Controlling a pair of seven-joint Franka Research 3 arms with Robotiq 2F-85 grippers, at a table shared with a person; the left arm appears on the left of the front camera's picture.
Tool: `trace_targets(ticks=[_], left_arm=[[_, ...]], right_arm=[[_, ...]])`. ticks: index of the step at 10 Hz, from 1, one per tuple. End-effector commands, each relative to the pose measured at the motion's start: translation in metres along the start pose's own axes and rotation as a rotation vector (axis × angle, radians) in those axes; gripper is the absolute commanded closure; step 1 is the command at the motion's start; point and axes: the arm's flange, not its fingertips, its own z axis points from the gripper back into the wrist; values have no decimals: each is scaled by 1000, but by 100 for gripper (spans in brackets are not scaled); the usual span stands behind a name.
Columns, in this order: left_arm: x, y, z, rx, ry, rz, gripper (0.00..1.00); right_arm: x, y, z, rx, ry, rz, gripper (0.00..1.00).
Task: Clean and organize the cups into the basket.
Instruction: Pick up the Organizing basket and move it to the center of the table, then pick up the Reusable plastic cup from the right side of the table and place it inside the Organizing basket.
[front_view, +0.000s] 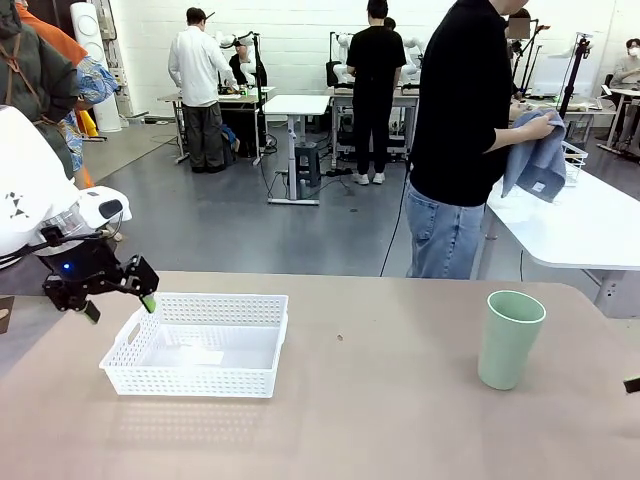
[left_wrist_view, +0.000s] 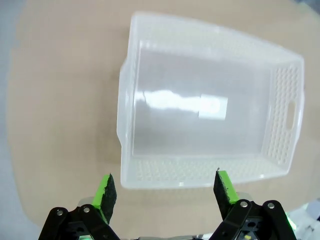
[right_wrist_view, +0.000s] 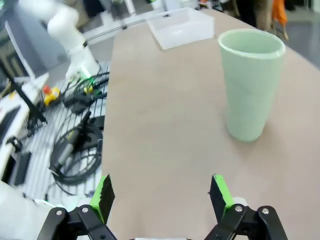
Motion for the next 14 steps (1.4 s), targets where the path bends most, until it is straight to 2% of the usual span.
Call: trace_targets(ticks=[1, 4, 5, 6, 7, 9, 10, 11, 14], left_arm=[[-8, -8, 17, 48, 70, -28, 0], [-13, -11, 9, 115, 59, -26, 0], [-18, -13, 7, 120, 66, -71, 0], [-13, -8, 11, 59, 85, -46, 0], [-13, -8, 11, 59, 85, -46, 0], [-13, -8, 11, 59, 85, -46, 0], [-13, -8, 11, 59, 85, -46, 0], [-13, -8, 11, 59, 85, -46, 0], [-13, -8, 11, 59, 85, -46, 0]], right_arm=[[-5, -32, -16, 26, -27, 129, 0], [-9, -77, -32, 18, -69, 74, 0], [-13, -92, -37, -1, -71, 57, 0], [-14, -106, -42, -24, -69, 53, 0], [-14, -113, -46, -41, -74, 62, 0], [-11, -120, -58, -39, -86, 63, 0], [-8, -116, -62, -57, -86, 13, 0], [-13, -116, -50, -23, -82, 61, 0], [-13, -116, -50, -23, -82, 61, 0]])
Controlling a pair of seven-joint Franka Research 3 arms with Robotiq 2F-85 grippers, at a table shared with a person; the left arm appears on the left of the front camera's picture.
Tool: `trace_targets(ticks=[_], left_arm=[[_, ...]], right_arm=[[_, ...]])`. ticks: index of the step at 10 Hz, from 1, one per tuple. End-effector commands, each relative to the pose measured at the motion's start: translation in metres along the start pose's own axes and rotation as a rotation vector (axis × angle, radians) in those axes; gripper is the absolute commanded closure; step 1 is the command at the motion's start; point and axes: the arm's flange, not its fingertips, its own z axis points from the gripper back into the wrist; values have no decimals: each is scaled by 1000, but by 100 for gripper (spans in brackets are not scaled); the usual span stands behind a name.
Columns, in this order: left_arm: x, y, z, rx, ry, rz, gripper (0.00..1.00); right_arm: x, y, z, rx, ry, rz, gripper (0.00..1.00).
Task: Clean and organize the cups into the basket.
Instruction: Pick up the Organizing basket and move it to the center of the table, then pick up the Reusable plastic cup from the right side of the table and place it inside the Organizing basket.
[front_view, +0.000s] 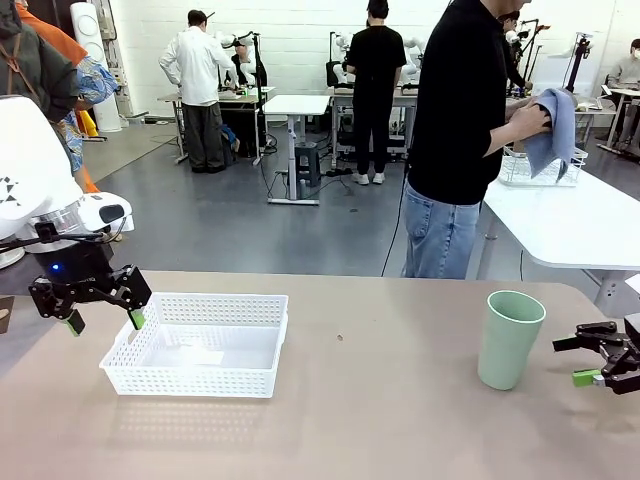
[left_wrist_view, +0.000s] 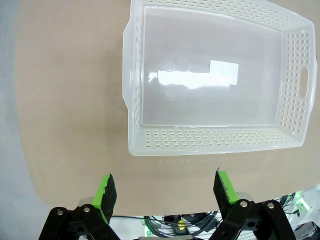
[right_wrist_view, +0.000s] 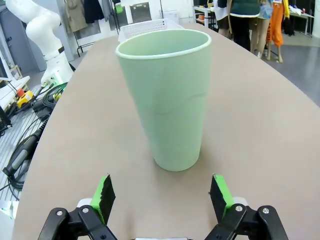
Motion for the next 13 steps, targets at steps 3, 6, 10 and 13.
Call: trace_targets(ticks=[3, 6, 10, 13], left_arm=[[0, 0, 0, 0, 0, 0, 0], [-14, 10, -6, 95, 28, -84, 0], [-5, 35, -16, 101, 56, -25, 0], [6, 40, -40, 82, 72, -35, 0]], right_arm=[[0, 0, 0, 0, 0, 0, 0], [7, -7, -19, -54, -116, 118, 0], [10, -6, -37, -2, -111, 106, 0], [10, -8, -40, -6, -119, 101, 0]])
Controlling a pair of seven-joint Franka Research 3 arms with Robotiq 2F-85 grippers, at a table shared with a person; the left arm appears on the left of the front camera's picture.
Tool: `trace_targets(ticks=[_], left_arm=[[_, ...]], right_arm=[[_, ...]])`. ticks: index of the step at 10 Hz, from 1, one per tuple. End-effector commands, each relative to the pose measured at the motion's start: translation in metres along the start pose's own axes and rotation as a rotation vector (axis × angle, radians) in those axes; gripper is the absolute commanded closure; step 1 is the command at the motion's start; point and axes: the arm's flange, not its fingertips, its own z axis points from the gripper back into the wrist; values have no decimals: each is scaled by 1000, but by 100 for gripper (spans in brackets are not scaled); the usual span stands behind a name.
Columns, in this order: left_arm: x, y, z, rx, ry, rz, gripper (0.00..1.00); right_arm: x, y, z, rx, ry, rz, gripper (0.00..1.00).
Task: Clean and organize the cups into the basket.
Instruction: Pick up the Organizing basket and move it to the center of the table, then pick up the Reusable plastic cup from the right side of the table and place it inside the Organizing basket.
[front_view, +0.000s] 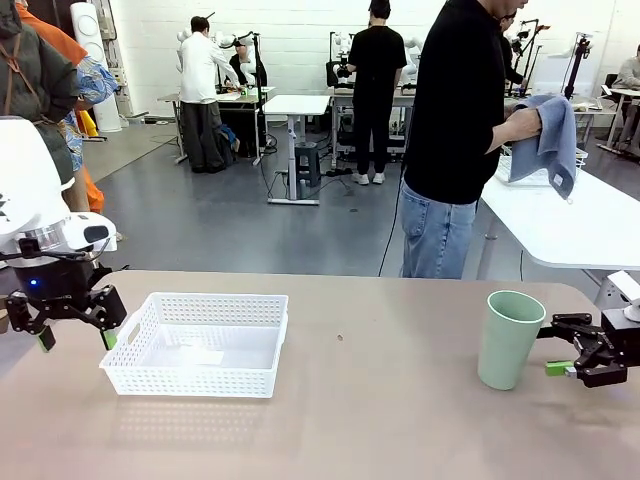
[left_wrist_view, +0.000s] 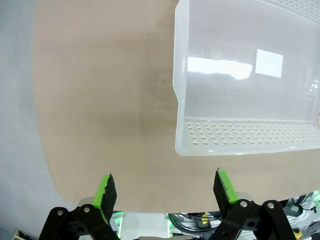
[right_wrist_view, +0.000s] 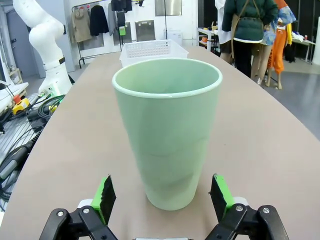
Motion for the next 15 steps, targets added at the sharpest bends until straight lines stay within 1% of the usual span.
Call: trace_targets(ticks=[1, 3, 6, 9, 15], left_arm=[[7, 1, -19, -16, -15, -22, 0], [14, -2, -29, -28, -36, 11, 0], [23, -9, -47, -10, -8, 19, 0], [24, -20, -58, 13, 6, -19, 0], [26, -34, -68, 31, 28, -44, 0]], right_arm=[[-1, -3, -7, -7, -14, 13, 0], [-4, -5, -10, 0, -15, 6, 0], [-10, -9, -22, 7, -24, 3, 0], [-17, -13, -40, 21, -18, -7, 0], [-23, -25, -64, 29, -17, -7, 0]])
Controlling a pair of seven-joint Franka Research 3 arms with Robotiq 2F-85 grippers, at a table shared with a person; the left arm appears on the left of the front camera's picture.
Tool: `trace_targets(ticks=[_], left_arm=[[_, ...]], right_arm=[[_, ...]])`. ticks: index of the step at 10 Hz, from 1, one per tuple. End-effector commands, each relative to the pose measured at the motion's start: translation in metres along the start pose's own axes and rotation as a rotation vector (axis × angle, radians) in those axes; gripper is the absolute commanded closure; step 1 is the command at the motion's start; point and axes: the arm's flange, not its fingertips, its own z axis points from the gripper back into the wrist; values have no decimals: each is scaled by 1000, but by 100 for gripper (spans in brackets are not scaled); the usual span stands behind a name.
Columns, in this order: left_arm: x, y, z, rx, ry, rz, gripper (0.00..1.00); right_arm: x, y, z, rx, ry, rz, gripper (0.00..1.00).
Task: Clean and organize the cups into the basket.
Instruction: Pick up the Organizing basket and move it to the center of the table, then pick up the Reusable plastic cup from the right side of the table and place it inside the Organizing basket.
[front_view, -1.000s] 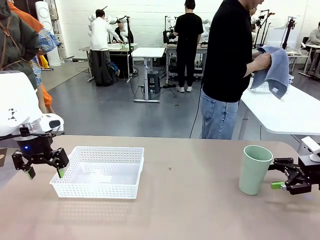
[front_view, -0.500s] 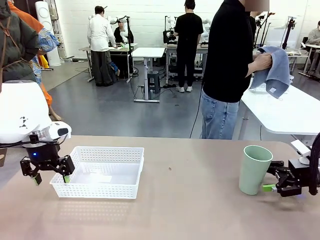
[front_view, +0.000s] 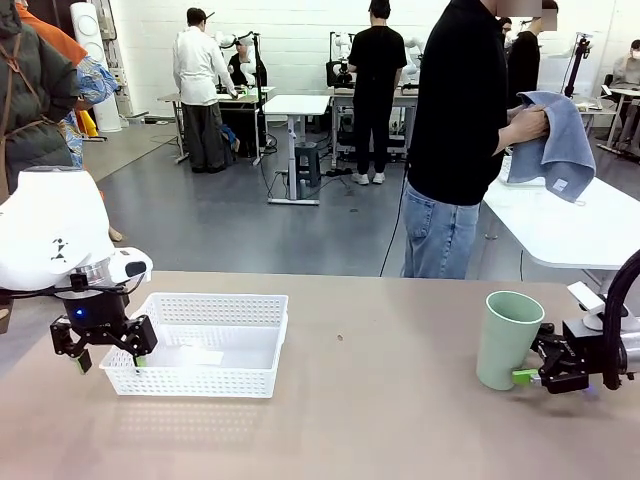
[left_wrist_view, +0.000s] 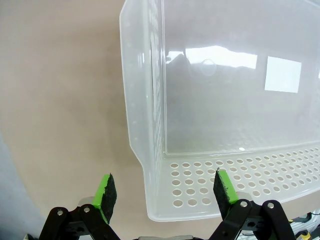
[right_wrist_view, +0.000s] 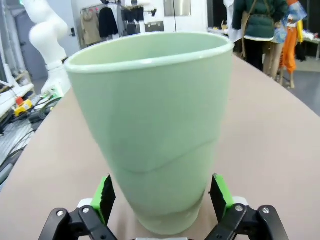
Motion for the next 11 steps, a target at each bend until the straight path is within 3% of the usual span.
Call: trace_targets(ticks=[1, 11], left_arm=[[2, -4, -3, 16, -8, 10, 0], [-1, -8, -11, 17, 1, 3, 0]], right_arm=[[-5, -14, -11, -34, -7, 26, 0], [-2, -24, -39, 20, -73, 46, 0]])
